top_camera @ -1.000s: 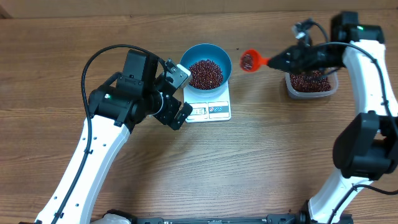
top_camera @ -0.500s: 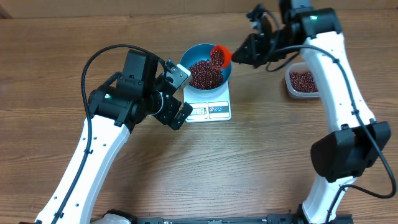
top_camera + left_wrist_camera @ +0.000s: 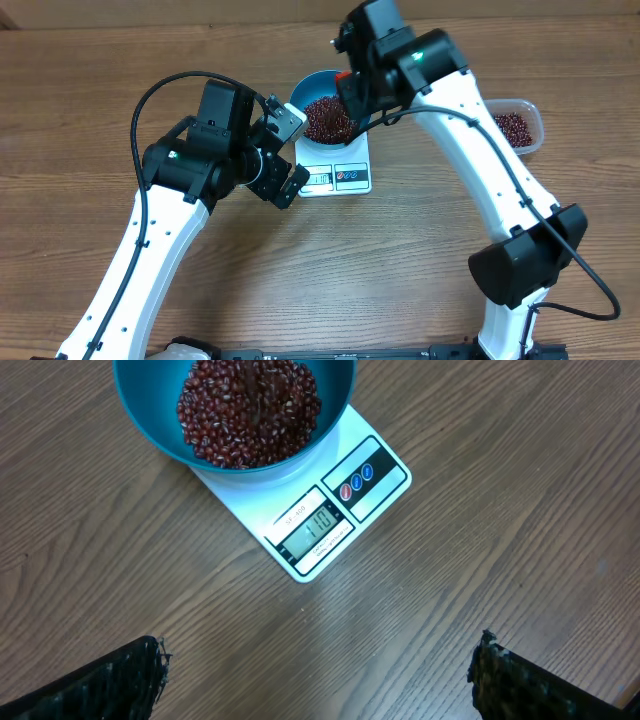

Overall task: Scoop item into bowl and weigh 150g on scale
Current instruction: 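Tip the red cup to pour beans into the teal bowl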

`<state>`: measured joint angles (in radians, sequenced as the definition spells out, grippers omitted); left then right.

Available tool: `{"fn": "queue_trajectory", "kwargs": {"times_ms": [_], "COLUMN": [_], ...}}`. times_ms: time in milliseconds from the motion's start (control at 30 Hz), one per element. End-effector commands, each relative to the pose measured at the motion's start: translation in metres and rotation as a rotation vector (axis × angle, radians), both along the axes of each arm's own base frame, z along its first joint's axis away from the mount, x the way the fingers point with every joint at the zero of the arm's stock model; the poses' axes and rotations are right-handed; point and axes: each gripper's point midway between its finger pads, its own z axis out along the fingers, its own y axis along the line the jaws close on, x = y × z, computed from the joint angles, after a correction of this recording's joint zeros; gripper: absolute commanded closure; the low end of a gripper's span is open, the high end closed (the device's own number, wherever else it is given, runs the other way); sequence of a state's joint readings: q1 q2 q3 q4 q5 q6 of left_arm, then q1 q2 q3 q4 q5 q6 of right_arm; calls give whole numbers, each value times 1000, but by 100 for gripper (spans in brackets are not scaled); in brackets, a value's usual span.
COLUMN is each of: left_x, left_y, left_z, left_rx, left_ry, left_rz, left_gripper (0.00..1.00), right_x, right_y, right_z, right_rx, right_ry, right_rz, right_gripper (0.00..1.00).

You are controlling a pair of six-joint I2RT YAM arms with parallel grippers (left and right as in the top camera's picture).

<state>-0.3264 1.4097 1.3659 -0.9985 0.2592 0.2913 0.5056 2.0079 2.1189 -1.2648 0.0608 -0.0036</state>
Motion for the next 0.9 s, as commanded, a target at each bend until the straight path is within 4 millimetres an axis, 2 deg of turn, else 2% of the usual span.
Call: {"fn": "queue_trajectory", "kwargs": {"times_ms": [0,467,567,733,867], "left_x": [2,2,2,2,2], "left_y": [-2,-2,-2,-2,-2], "left_z": [13,13,13,13,13], "left_rx": [-30,-30,-30,-30,-29], "left_ry": [-26,-26,-26,-26,-26], "left_rz": [1,1,1,1,1], "left_gripper": [1,0,1,0,1], "right_x": [15,15,11,9,6], "right_y": [-11,-3,6,8,2], "right_z": [15,18,16,16,31], "right_rx": [-128,-129,-85,4,156], "right_ry": [-126,-149,-122,-73,-24], "right_rz": [-67,-56,-24,-3,16], "right_gripper": [96,96,96,96,96]}}
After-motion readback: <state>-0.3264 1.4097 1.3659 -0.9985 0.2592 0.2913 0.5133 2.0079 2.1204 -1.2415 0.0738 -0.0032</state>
